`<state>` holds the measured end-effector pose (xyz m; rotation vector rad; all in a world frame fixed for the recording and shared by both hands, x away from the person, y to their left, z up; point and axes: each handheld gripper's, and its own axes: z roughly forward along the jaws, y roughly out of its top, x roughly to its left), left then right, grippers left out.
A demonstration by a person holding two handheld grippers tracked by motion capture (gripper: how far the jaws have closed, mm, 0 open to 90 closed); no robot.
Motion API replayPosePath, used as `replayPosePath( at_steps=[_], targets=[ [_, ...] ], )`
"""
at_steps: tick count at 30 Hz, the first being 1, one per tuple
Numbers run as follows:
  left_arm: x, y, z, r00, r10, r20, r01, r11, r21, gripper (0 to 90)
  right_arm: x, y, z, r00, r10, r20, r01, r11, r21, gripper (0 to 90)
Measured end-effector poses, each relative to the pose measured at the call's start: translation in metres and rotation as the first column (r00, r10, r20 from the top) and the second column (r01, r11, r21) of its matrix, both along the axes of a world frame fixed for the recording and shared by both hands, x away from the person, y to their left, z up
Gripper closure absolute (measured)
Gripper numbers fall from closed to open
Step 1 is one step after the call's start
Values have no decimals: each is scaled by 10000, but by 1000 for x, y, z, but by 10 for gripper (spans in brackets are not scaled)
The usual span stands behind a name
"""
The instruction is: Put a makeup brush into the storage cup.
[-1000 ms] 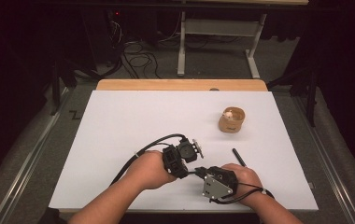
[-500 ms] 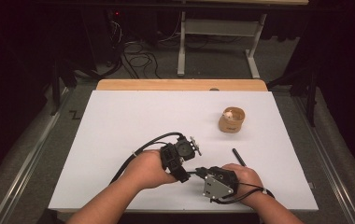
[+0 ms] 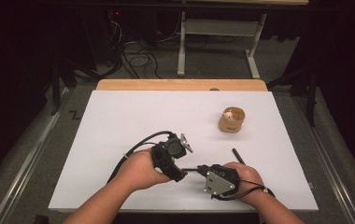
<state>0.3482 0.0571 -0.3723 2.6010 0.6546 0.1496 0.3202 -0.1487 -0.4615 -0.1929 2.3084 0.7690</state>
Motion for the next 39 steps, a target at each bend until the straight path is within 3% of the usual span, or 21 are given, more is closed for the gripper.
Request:
replayPosePath(
  at_steps=[10, 19, 26, 29, 32, 33, 37, 39],
  targets=[
    [-2, 17, 3, 9954, 379, 880, -317, 9970, -702, 258, 8, -11, -3, 9904, -1011, -946, 1090, 9906, 823, 862],
    [-6, 44, -10, 9810, 1069, 1617, -765, 9800, -1837, 264, 10, -26, -1, 9729, -1483, -1774, 1796, 9679, 1759, 862],
    [-8, 61, -26, 9662, 1627, 1998, -1044, 9562, -2735, 275, 13, -34, 1, 9618, -1591, -2228, 2118, 9480, 2376, 862],
    [-8, 68, -34, 9602, 1864, 2079, -1144, 9418, -3160, 276, 14, -36, 1, 9567, -1579, -2445, 2220, 9390, 2625, 862],
    [-9, 74, -45, 9536, 2172, 2085, -1320, 9240, -3589, 286, 14, -37, 1, 9541, -1551, -2564, 2262, 9339, 2768, 862],
    [-9, 75, -46, 9526, 2218, 2080, -1347, 9211, -3652, 286, 14, -38, 1, 9520, -1567, -2630, 2317, 9303, 2843, 862],
    [-11, 82, -60, 9401, 2603, 2200, -1501, 8957, -4185, 290, 15, -40, -2, 9454, -1568, -2856, 2438, 9220, 3009, 862],
    [-12, 84, -65, 9376, 2696, 2195, -1483, 8811, -4490, 293, 15, -41, -3, 9410, -1589, -2987, 2538, 9154, 3126, 862]
  ],
)
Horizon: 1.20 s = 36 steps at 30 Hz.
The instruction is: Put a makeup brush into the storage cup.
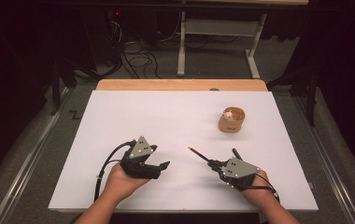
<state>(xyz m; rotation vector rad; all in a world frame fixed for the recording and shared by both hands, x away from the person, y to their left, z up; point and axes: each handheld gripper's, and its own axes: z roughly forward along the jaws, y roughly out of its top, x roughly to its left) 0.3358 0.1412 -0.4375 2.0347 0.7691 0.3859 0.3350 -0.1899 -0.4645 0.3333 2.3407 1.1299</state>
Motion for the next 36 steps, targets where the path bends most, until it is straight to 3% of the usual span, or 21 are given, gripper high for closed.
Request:
replayPosePath(
  at_steps=[6, 13, 22, 27, 36],
  targets=[
    [-4, 3, -7, 9992, 93, 398, -57, 9960, -896, 282, -1, -2, -1, 9998, -74, -206, 81, 9994, 338, 861],
    [-8, 8, -16, 9949, 356, 945, -168, 9811, -1928, 263, -1, -5, 1, 9987, -142, -483, 184, 9960, 870, 861],
    [-7, 10, -29, 9937, 710, 872, -506, 9749, -2168, 166, -2, -7, 4, 9964, -22, -845, 165, 9856, 1685, 861],
    [-8, 10, -35, 9931, 738, 908, -518, 9731, -2245, 167, -3, -7, 6, 9946, 1, -1042, 216, 9780, 2074, 861],
    [-10, 14, -31, 9926, 795, 918, -461, 9461, -3207, 101, -3, -11, 8, 9908, 168, -1344, 206, 9620, 2722, 861]
  ],
)
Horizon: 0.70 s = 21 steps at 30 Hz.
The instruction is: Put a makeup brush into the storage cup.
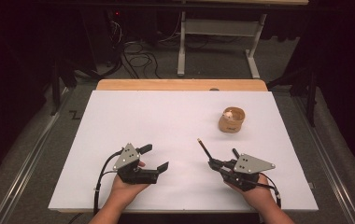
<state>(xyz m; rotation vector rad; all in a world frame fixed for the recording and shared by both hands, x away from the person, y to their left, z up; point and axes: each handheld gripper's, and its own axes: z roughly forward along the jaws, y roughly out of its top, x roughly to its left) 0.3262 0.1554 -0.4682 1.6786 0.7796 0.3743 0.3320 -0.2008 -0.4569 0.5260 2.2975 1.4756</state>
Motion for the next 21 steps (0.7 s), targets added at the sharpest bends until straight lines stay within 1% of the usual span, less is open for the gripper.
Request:
replayPosePath(
  at_steps=[1, 3, 5, 7, 10, 11, 15, 17, 19, 21],
  targets=[
    [0, 0, 0, 10000, 38, 11, -38, 10000, 46, 86, 1, 0, 0, 10000, 38, 9, -38, 9999, 161, 861],
    [0, -1, 2, 9999, 116, 25, -117, 9998, 161, 63, 1, 0, 0, 10000, 50, -43, -48, 9996, 260, 861],
    [0, -3, 4, 9999, 108, 43, -109, 9998, 175, 39, 2, 0, 1, 10000, 72, -43, -71, 9993, 363, 861],
    [0, -5, 6, 9999, 60, 94, -62, 9997, 230, 20, 1, 0, 2, 9999, -13, -137, 19, 9991, 417, 861],
    [0, -8, 9, 9999, -38, 136, 35, 9998, 217, 14, 2, 2, 3, 9999, 33, -97, -27, 9981, 611, 861],
    [0, -9, 10, 9999, -75, 145, 71, 9997, 219, 11, 2, 2, 4, 9999, -22, -114, 29, 9980, 627, 861],
    [0, -15, 14, 9995, -271, 150, 267, 9994, 215, 10, 2, 6, 6, 10000, 45, -86, -39, 9978, 665, 861],
    [0, -19, 15, 9993, -338, 137, 336, 9993, 142, 16, 2, 9, 6, 9999, 107, -94, -100, 9973, 730, 861],
    [1, -22, 17, 9991, -387, 152, 386, 9992, 79, 16, 3, 12, 6, 9998, 191, -5, -190, 9967, 790, 861],
    [2, -25, 19, 9989, -433, 183, 432, 9991, 33, 13, 4, 13, 6, 9998, 166, -52, -161, 9966, 807, 861]
  ],
)
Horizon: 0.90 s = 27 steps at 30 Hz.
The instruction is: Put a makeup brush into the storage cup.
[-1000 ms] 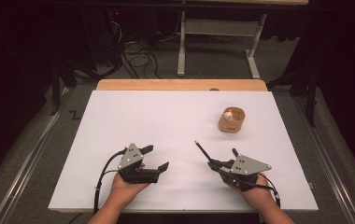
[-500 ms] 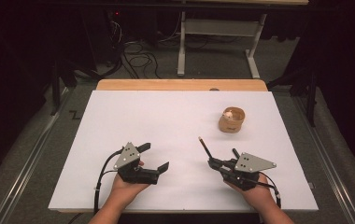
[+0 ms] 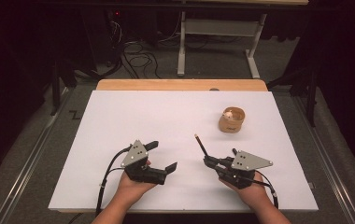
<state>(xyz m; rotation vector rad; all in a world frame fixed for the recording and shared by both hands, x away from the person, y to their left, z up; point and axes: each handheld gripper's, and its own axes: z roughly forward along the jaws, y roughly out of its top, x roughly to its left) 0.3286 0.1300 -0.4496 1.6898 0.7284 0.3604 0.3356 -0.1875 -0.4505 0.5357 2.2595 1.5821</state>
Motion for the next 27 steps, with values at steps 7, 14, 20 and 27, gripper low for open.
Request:
replayPosePath(
  at_steps=[7, 14, 20, 27],
  targets=[
    [2, -15, 5, 9996, -282, 68, 283, 9996, -89, 3, 1, 7, 1, 10000, 41, -11, -41, 10000, -20, 861],
    [6, -28, 11, 9985, -547, 100, 548, 9984, -119, 4, 1, 14, -1, 9998, 199, -42, -199, 9998, 27, 861],
    [8, -37, 15, 9975, -692, 126, 695, 9973, -247, 23, 0, 17, -3, 9998, 204, -87, -205, 9997, -104, 861],
    [11, -43, 21, 9951, -972, 175, 979, 9943, -417, 95, 0, 19, -5, 9994, 333, -52, -334, 9993, -147, 861]
  ],
)
